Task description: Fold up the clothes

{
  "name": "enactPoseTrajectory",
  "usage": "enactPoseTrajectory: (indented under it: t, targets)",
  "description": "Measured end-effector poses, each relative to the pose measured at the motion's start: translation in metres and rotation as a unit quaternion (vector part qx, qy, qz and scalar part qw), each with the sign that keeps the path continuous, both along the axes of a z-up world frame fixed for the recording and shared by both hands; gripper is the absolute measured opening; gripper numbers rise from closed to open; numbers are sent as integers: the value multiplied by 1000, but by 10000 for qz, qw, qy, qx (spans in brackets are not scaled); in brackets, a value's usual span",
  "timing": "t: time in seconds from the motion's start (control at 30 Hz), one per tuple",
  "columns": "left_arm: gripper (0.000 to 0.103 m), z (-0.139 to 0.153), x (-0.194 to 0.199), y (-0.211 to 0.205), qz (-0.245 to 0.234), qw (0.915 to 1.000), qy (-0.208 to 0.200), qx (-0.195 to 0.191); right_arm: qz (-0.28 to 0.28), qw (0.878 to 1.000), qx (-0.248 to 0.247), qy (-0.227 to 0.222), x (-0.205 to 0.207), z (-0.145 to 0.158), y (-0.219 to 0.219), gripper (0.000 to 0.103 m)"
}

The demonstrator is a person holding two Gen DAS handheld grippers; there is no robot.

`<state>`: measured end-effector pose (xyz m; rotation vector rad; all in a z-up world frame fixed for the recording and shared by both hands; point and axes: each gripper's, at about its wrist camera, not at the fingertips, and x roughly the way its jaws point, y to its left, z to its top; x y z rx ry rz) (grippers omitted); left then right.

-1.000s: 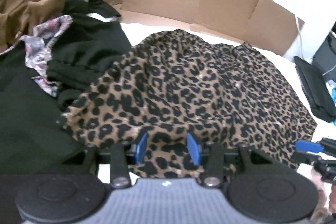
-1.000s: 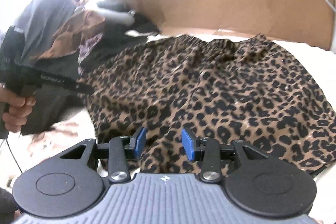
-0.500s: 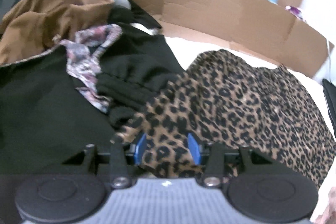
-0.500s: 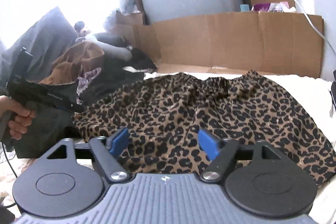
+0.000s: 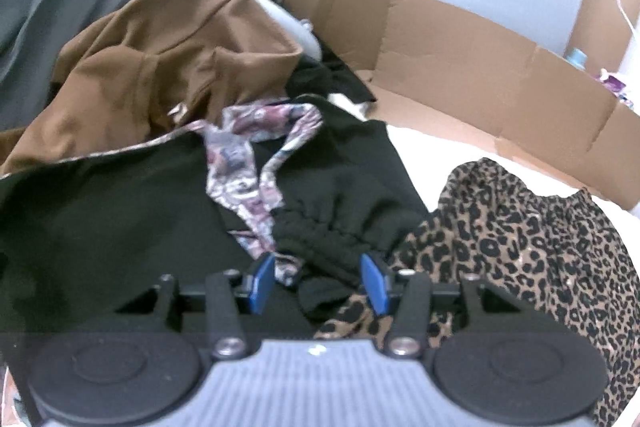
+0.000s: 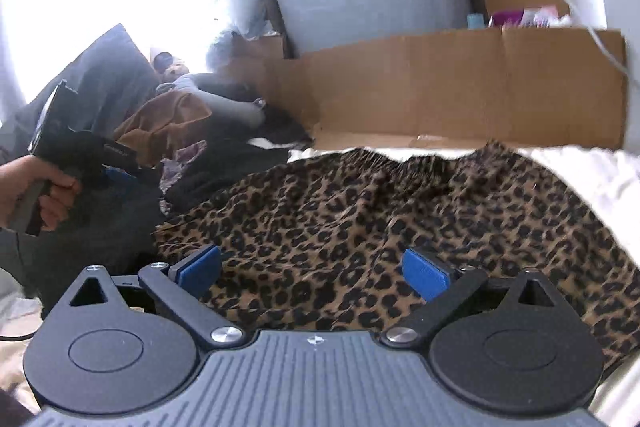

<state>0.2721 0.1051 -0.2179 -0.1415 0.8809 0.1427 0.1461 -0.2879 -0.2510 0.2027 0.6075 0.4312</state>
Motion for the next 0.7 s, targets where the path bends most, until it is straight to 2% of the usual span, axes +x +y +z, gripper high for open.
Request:
enactPoseTrajectory:
  t: [0.17,0.23,0.33,0.47,0.7]
  targets:
    - [51,-12,-3,13,56,9996,258,-61,210,9997,-38,86,-2,-6,9,100]
    - [51,-17,-4,12,-85,9994,340,-84,303,9994,-48,139,-2,-7,12,100]
    - [50,-26,-1,9,-423,9978,499,79,366,9990,-19,237,-1,-9,14,100]
    - [48,-37,2,13,-427,9968,645,-182,264,9985,65,473,4,-15,9,100]
    - [48,-62,9,6,-853,9919,931,-140,-120,9957,103,912,13,-28,-5,100]
